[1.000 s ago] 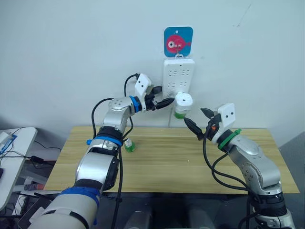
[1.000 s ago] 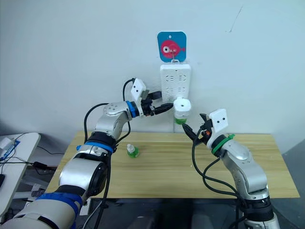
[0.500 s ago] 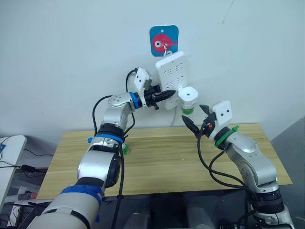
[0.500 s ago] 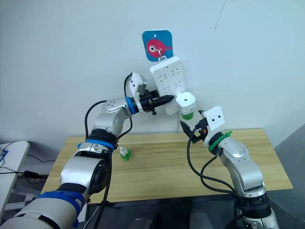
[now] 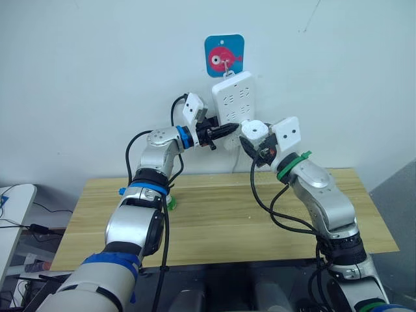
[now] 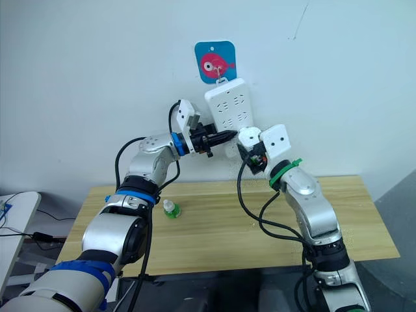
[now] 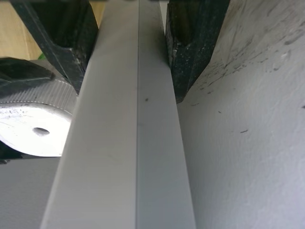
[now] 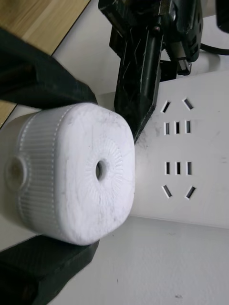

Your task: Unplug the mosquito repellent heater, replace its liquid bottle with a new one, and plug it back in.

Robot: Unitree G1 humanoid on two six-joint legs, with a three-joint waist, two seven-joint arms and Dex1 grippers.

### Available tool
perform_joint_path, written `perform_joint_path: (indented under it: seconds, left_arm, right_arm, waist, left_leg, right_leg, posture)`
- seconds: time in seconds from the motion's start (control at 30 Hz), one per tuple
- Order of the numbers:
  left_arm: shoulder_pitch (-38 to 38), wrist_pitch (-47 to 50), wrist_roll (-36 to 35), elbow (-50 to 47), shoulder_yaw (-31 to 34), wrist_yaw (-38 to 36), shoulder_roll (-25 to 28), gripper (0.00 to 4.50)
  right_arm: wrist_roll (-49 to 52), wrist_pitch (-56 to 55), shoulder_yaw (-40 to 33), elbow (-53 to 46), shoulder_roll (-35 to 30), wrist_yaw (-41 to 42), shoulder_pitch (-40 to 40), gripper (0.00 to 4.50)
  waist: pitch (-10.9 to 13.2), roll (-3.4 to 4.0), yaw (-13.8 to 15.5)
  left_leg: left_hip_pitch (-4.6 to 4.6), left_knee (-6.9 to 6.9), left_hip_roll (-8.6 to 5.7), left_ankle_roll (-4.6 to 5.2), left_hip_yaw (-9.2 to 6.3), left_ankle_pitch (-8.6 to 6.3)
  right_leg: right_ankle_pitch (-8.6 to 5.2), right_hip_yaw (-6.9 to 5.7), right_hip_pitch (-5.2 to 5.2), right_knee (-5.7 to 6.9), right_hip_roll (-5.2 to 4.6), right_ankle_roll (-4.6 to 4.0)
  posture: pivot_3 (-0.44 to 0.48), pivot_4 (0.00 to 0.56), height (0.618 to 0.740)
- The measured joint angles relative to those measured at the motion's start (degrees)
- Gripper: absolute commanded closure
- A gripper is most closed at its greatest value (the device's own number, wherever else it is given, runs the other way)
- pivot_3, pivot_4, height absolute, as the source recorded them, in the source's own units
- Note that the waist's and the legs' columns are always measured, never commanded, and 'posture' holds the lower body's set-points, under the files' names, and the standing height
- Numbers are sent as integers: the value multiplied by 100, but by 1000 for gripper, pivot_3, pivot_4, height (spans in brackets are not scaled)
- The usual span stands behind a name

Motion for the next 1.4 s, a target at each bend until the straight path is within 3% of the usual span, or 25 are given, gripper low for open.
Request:
perform_joint_path:
  seconds: [0.2, 0.5, 0.67, 0.8, 0.83, 1.03, 1.2, 1.3, 1.4]
  left_arm:
    - [-2, -4, 4, -9, -6, 72, -16, 3130]
    - [0, -135, 15, 72, -4, 235, 25, 3130]
    - [93, -257, 217, 41, -11, 533, 152, 1462]
    - [712, -219, 213, -649, -14, 543, 255, 200]
    - [869, -189, 212, -758, -5, 578, 312, 56]
    - [2885, 504, 198, -2830, 122, 1190, 788, 0]
    - [4578, 729, 119, -5095, 73, 1444, 895, 0]
    - [4750, 789, 57, -5813, -330, 1545, 587, 0]
    - [4445, 775, 109, -5847, -694, 1714, 222, 0]
  right_arm:
    - [-23, -22, -11, -25, -148, 142, 10, 1545]
    - [379, 593, -512, -1182, -449, 282, 766, 1545]
    - [596, 608, -594, -1167, -146, 223, 782, 1545]
    - [808, 598, -772, -900, 112, 150, 793, 1545]
    - [848, 602, -834, -848, 167, 121, 804, 1545]
    - [1806, 1217, -1756, -522, 954, -370, 797, 1545]
    - [3480, 2166, -2920, -201, 1904, -1342, 611, 1545]
    - [4245, 2559, -3317, -19, 1951, -1759, 554, 1545]
    - [4756, 2706, -3320, -7, 2007, -1960, 471, 1545]
  waist:
    - [0, 0, 8]
    - [-1, -2, -11]
    - [-2, 0, -41]
    - [-7, 5, -108]
    - [-7, 5, -131]
    - [-11, 14, -164]
    - [-11, 22, -108]
    - [0, 41, 160]
    - [-6, 56, 206]
  left_leg:
    - [-2, 5, -1, -2, -4, 2]
    - [-4, 8, 0, -6, 4, 4]
    - [13, 2, 11, -10, 19, 8]
    - [16, 3, 12, -10, 28, 8]
    - [18, 3, 14, -10, 28, 8]
    - [15, -12, 29, -11, 28, 8]
    - [16, -17, 26, -11, 31, 7]
    - [15, -12, 19, -10, 31, 8]
    - [24, -11, 20, -8, 33, 9]
  right_leg:
    - [0, -2, 2, 2, 0, 0]
    - [1, -3, 0, 0, -4, 1]
    - [8, 5, -2, 9, 4, -10]
    - [10, 7, -2, 11, 2, -12]
    - [10, 10, -2, 12, 2, -12]
    - [17, 5, -25, 25, 6, -24]
    - [23, 8, -19, 8, 3, -34]
    - [23, 7, -12, 2, 3, -36]
    - [24, 8, 1, 4, 4, -37]
  posture:
    - [-110, 136, 740]
    - [-104, 137, 740]
    - [-99, 137, 740]
    - [-71, 137, 740]
    - [-71, 137, 740]
    - [-48, 139, 740]
    - [-2, 144, 740]
    - [5, 143, 740]
    - [3, 143, 740]
